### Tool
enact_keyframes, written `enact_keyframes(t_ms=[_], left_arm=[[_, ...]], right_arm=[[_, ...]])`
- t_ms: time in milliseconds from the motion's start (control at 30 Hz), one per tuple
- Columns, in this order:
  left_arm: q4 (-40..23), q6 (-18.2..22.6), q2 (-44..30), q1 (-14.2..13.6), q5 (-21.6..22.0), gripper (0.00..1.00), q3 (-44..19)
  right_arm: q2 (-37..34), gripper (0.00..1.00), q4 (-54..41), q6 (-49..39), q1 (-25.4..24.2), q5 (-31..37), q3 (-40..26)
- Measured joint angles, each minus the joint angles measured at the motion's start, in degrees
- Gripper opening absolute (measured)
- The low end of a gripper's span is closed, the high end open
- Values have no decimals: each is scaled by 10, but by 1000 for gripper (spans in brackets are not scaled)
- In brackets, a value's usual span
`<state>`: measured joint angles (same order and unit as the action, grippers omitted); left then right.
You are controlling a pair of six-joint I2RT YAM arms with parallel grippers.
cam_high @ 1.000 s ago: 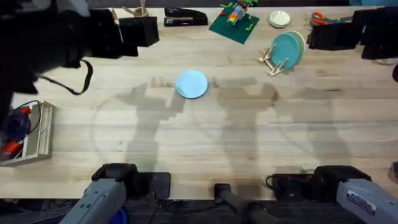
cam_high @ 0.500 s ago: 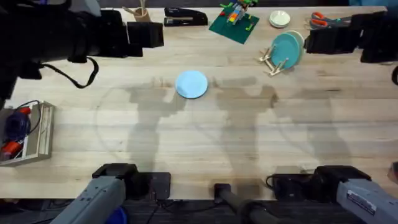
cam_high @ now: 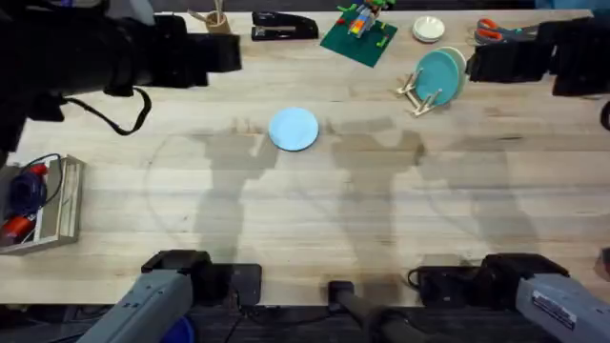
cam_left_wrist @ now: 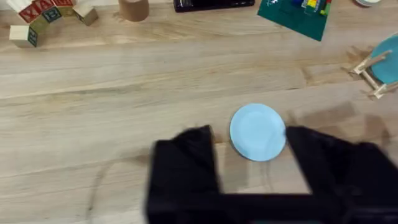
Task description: Pick up the plates from the table one by one and place each into a slot on the dish rack.
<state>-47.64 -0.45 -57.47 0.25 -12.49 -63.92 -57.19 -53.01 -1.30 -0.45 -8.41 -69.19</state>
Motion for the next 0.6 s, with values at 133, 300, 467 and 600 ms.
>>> enact_keyframes(t_ms=[133,300,467,600], left_arm=[[1,0,0,0,0,195,0],[3,-2,0,0,0,43,0],[10,-19,0,0,-2,42,0],[23,-26,0,0,-14,42,0]], right_arm=[[0,995,0,0,0,0,0],[0,995,0,0,0,0,0],[0,993,0,0,0,0,0],[0,993,0,0,0,0,0]])
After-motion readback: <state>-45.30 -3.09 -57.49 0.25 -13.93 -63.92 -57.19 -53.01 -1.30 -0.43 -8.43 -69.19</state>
